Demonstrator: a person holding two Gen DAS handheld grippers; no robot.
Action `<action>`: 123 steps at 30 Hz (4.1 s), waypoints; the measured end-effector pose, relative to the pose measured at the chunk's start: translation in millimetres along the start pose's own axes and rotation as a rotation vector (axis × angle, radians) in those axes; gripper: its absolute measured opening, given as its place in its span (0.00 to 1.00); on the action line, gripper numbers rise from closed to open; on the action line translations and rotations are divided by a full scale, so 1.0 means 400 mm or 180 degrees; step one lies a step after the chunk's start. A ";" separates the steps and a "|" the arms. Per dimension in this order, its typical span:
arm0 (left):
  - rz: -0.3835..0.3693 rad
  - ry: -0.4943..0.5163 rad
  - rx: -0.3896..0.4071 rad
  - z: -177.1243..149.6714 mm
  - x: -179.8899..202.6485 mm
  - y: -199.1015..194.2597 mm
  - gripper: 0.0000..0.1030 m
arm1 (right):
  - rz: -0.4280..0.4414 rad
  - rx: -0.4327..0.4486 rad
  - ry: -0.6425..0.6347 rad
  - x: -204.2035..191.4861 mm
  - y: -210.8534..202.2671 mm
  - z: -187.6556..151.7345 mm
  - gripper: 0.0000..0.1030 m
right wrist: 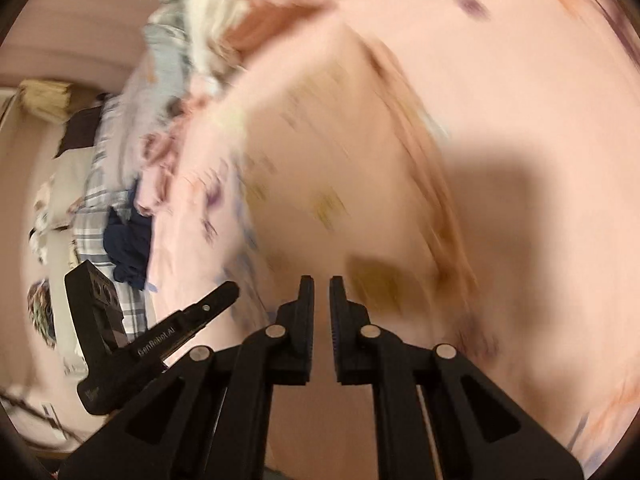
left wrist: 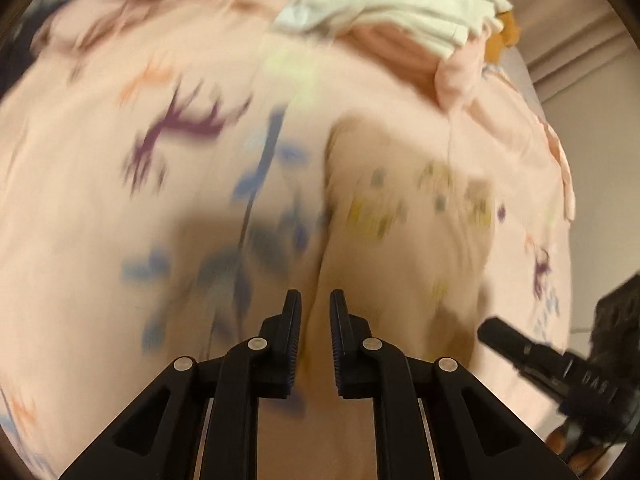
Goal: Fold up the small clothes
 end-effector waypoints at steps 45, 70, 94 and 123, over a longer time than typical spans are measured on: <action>-0.0457 -0.0210 0.0165 0.088 -0.089 0.208 0.27 | -0.0871 0.0851 -0.0841 0.093 0.158 0.221 0.19; -0.0230 -0.0016 0.0013 0.112 -0.085 0.137 0.27 | -0.0818 0.0553 -0.0920 0.077 0.126 0.228 0.30; -0.2094 -0.0609 -0.1036 0.039 -0.092 0.240 0.74 | 0.0834 -0.0304 0.0296 0.225 0.089 0.104 0.76; -0.1417 -0.0192 -0.0780 0.062 0.032 0.308 0.26 | 0.0671 0.0093 -0.0118 0.204 0.187 0.146 0.19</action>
Point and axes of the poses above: each gripper's, at about its wrist camera, not at the fingertips, and y roughly the way its jaws point, x to its right, z to its top, the point moved 5 cm from there along y, roughly the way its jaws point, and after that the axes turned 1 degree about -x, right-handed, at the moved point
